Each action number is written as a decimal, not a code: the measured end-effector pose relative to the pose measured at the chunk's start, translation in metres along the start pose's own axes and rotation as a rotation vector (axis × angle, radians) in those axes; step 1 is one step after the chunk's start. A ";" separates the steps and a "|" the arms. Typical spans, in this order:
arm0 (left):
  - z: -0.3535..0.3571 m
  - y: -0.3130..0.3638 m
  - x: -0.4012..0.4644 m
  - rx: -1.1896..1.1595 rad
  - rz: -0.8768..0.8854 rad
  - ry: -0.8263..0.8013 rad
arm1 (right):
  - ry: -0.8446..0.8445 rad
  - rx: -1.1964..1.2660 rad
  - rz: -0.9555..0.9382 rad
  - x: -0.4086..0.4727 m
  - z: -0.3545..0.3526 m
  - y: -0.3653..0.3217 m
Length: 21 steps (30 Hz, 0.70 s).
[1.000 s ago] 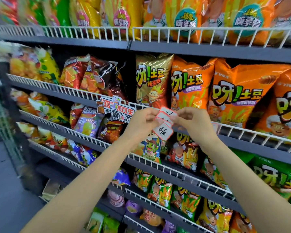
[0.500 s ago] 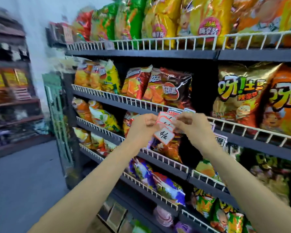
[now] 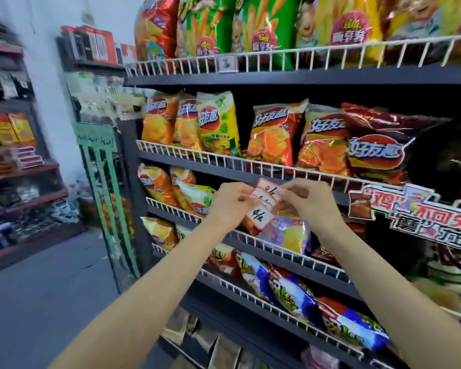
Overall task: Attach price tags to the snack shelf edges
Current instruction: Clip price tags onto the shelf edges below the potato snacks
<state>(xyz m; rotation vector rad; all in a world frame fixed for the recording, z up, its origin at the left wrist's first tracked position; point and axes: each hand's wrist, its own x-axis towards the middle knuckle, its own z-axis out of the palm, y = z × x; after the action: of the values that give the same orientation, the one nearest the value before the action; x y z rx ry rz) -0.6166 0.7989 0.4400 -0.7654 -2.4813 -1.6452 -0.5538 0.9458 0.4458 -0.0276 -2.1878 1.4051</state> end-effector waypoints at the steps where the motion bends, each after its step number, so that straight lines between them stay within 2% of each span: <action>1: -0.005 -0.006 0.008 0.010 -0.001 0.003 | 0.032 -0.012 -0.013 0.007 0.006 0.001; 4: -0.017 -0.024 0.030 -0.004 -0.051 -0.030 | 0.114 -0.050 -0.046 0.030 0.019 0.005; 11: -0.036 -0.056 0.098 0.027 -0.110 -0.151 | 0.180 -0.217 -0.086 0.094 0.043 0.020; 21: -0.041 -0.076 0.161 -0.229 -0.226 -0.239 | 0.172 -0.501 -0.214 0.150 0.075 0.038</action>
<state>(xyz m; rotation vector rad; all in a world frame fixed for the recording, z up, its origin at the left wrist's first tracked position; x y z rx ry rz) -0.7991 0.7984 0.4452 -0.7695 -2.6544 -2.0568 -0.7251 0.9447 0.4536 -0.0883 -2.2620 0.6905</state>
